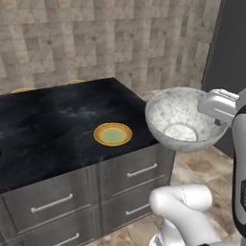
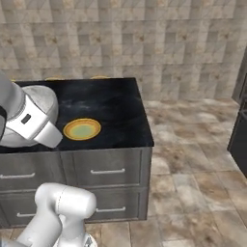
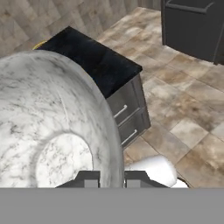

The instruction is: Move the bowls from the cabinet to the plates on the dining table.

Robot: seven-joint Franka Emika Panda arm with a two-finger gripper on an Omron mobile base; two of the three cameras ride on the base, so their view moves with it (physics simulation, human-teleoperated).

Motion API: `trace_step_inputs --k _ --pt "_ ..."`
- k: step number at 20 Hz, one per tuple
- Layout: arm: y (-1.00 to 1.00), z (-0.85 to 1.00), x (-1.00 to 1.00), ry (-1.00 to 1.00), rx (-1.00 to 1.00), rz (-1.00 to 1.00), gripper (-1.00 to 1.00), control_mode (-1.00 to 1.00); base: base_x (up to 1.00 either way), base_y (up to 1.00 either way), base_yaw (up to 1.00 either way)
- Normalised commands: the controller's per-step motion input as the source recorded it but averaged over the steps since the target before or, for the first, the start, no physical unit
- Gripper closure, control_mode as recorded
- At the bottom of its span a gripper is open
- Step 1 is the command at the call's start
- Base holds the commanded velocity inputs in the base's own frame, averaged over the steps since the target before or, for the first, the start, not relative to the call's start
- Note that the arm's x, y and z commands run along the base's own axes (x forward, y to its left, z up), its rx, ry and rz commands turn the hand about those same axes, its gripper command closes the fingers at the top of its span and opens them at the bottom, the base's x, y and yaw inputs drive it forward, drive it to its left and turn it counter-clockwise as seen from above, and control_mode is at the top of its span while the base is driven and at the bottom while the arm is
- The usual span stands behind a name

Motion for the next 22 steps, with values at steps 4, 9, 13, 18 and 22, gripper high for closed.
trace_step_inputs --k 4,9,13,18,22 --pt "0.0 0.0 0.0 0.0 0.0 0.0 1.0 1.0 1.0 -0.2 0.09" --pt "0.0 0.0 0.0 0.0 0.0 0.0 1.0 1.0 0.82 0.0 0.24" --pt "0.0 0.0 0.0 0.0 0.0 0.0 1.0 1.0 0.02 0.0 0.05" --pt "0.0 0.0 0.0 0.0 0.0 0.0 1.0 1.0 0.0 0.0 0.0" --pt "0.0 0.0 0.0 0.0 0.0 0.0 1.0 1.0 0.0 0.0 0.0"
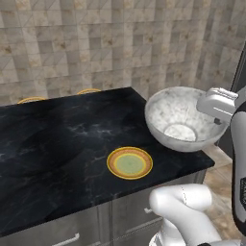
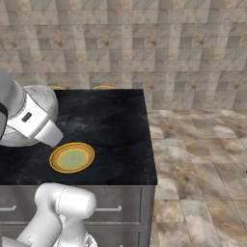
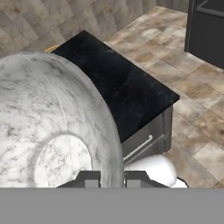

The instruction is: Move the bowls from the cabinet to the plates on the dining table.

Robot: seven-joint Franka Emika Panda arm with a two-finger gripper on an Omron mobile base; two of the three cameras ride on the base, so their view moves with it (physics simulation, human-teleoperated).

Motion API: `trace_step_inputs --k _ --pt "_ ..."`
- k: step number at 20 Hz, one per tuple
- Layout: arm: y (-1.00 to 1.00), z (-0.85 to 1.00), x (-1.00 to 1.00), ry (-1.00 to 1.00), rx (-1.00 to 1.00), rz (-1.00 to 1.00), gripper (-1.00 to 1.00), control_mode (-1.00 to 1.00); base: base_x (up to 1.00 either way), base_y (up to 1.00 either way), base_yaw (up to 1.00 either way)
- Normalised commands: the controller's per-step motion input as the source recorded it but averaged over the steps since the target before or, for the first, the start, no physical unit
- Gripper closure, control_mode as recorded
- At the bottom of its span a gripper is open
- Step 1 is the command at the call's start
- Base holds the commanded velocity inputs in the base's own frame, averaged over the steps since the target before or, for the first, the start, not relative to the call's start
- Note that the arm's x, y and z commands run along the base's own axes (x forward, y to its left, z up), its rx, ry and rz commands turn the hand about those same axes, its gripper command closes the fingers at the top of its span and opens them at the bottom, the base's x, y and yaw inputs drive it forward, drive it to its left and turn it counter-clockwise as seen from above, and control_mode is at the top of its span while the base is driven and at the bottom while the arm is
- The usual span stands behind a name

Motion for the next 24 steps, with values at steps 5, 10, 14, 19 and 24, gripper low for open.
trace_step_inputs --k 5,10,14,19,24 --pt "0.0 0.0 0.0 0.0 0.0 0.0 1.0 -1.0 0.0 0.0 0.0" --pt "-0.06 -0.06 0.22 -0.02 0.0 0.01 1.0 -1.0 0.0 0.0 0.0" --pt "-0.06 -0.14 0.4 0.0 -0.01 0.02 1.0 -1.0 0.0 0.0 0.0" --pt "0.01 -0.18 0.16 0.0 0.0 0.0 1.0 -1.0 0.0 0.0 0.0" --pt "0.14 -0.52 0.15 0.05 0.08 0.0 1.0 -1.0 0.0 0.0 0.0"
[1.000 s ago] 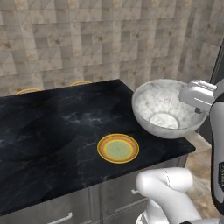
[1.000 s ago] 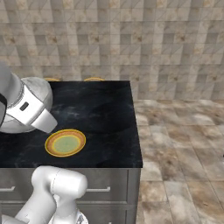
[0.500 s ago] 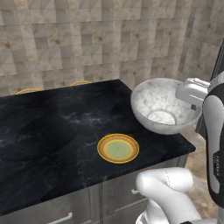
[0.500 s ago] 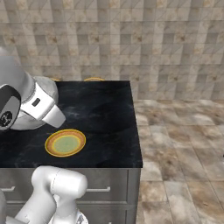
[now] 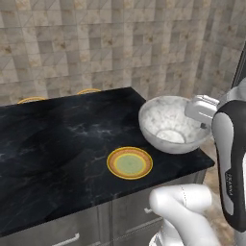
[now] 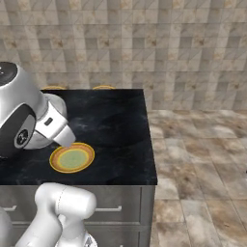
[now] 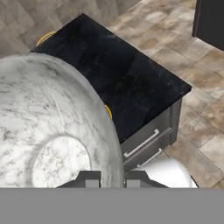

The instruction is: Move the bowls from the cabinet to the plates on the dining table.

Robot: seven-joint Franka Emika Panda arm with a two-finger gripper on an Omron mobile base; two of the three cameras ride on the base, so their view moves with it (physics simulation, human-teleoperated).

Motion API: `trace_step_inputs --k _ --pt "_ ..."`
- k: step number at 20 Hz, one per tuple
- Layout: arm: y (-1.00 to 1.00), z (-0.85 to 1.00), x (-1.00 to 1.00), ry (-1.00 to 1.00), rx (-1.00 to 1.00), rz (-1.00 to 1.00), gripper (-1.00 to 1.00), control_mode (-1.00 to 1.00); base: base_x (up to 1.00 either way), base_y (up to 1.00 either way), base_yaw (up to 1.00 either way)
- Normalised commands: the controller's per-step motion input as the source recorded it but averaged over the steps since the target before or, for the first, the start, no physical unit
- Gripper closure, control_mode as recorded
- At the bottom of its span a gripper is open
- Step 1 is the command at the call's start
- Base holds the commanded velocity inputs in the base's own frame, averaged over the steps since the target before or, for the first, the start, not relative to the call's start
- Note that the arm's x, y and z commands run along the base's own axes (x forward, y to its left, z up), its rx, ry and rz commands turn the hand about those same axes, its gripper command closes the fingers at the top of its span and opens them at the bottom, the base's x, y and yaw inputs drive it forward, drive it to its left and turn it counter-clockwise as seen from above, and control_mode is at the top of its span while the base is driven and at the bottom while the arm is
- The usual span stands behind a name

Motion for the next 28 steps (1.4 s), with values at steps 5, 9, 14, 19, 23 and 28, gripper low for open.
trace_step_inputs --k 5,9,14,19,23,28 --pt "0.15 -0.33 0.18 0.19 0.02 0.0 1.0 -1.0 0.0 0.0 0.0" --pt "0.0 -0.22 0.47 0.3 0.01 0.0 1.0 -1.0 0.0 0.0 0.0" --pt "0.06 -0.3 0.57 0.21 0.1 0.0 1.0 -1.0 0.0 0.0 0.0" --pt "0.06 -0.51 0.18 0.01 0.03 0.03 1.0 -1.0 0.0 0.0 0.0" --pt "0.05 -0.45 0.13 -0.01 0.0 0.02 1.0 -1.0 0.0 0.0 0.0" --pt "0.0 -0.19 0.24 -0.07 0.0 0.0 1.0 -1.0 0.0 0.0 0.0"
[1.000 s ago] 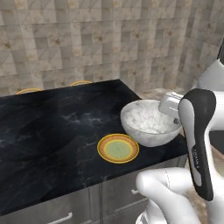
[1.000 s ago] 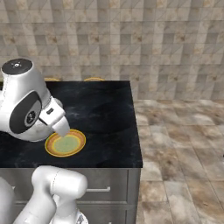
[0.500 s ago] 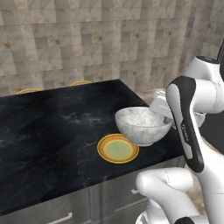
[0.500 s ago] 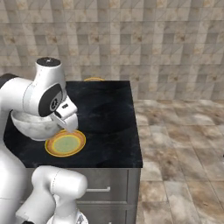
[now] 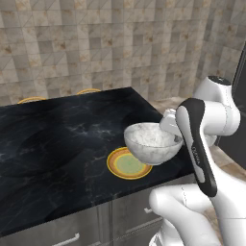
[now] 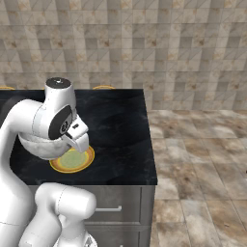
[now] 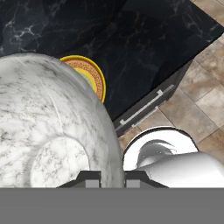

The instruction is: Move the bowls from the cabinet to the plates on the dining table.

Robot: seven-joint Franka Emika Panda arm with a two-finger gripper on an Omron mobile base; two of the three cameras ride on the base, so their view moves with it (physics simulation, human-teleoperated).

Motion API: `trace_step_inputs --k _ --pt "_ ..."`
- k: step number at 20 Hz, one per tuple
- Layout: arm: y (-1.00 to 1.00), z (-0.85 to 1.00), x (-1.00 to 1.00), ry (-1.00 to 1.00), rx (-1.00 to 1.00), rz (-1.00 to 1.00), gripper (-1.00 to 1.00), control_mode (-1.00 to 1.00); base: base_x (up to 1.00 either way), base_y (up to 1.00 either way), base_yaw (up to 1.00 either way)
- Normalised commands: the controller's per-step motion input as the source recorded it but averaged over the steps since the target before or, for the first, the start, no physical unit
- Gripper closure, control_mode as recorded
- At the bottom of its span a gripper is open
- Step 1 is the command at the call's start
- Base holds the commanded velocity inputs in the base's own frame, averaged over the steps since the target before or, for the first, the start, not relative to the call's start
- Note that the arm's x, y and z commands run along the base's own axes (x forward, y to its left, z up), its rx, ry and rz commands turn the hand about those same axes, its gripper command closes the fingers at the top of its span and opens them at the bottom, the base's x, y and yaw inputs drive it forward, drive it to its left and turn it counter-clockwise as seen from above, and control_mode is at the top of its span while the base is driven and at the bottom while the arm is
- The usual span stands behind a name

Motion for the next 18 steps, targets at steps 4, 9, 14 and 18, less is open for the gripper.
trace_step_inputs --k 4,9,14,18 --pt "0.0 -0.1 0.45 -0.06 0.0 0.0 1.0 -1.0 0.0 0.0 0.0" --pt "0.0 -0.08 0.35 0.0 0.0 0.0 1.0 -1.0 0.0 0.0 0.0" --pt "0.0 -0.36 0.55 0.01 0.0 0.0 1.0 -1.0 0.0 0.0 0.0" --pt "0.0 -0.32 0.34 0.0 0.0 0.0 1.0 -1.0 0.0 0.0 0.0"
